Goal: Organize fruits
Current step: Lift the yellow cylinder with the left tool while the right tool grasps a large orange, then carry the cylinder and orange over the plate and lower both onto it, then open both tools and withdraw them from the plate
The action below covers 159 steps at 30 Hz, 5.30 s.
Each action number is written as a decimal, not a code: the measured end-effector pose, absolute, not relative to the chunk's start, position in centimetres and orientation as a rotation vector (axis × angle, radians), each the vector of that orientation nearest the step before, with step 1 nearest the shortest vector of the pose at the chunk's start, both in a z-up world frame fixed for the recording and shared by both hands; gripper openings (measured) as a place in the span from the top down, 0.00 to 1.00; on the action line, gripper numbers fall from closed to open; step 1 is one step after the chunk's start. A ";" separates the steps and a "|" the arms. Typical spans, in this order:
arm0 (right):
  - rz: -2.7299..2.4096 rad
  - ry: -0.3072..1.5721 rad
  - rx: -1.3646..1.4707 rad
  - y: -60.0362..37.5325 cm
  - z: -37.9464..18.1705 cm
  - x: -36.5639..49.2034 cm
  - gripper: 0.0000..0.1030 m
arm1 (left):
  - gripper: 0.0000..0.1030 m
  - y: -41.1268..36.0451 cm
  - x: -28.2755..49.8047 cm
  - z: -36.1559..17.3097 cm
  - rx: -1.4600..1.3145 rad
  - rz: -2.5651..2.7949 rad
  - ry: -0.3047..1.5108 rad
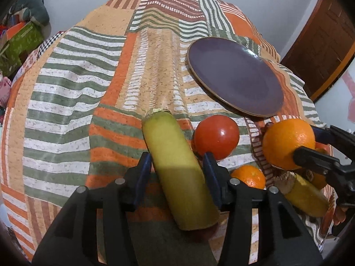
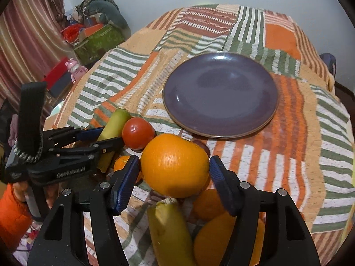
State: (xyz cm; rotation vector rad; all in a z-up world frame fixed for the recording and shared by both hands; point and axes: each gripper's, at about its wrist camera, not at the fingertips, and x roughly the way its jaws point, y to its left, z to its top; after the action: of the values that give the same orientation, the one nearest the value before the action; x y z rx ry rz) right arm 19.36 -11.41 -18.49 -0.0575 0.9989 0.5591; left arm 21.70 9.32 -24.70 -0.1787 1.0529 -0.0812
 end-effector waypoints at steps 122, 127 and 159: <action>0.457 0.987 -0.218 -14.2 -19.4 34.4 0.34 | 0.33 0.4 39.4 -18.4 0.013 -0.133 0.888; 0.453 0.949 -0.233 -14.5 -18.5 33.6 0.21 | 0.31 0.7 38.7 -17.2 -0.014 -0.144 0.872; 0.397 0.772 -0.165 -19.4 -11.8 16.9 0.15 | 0.27 2.0 19.3 -13.2 -0.016 -0.150 0.843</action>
State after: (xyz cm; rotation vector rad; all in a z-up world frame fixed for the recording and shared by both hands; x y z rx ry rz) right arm 16.89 -19.45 -11.76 -0.1646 0.7717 0.3974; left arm 19.30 2.03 -13.22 -0.0158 0.8429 -0.1501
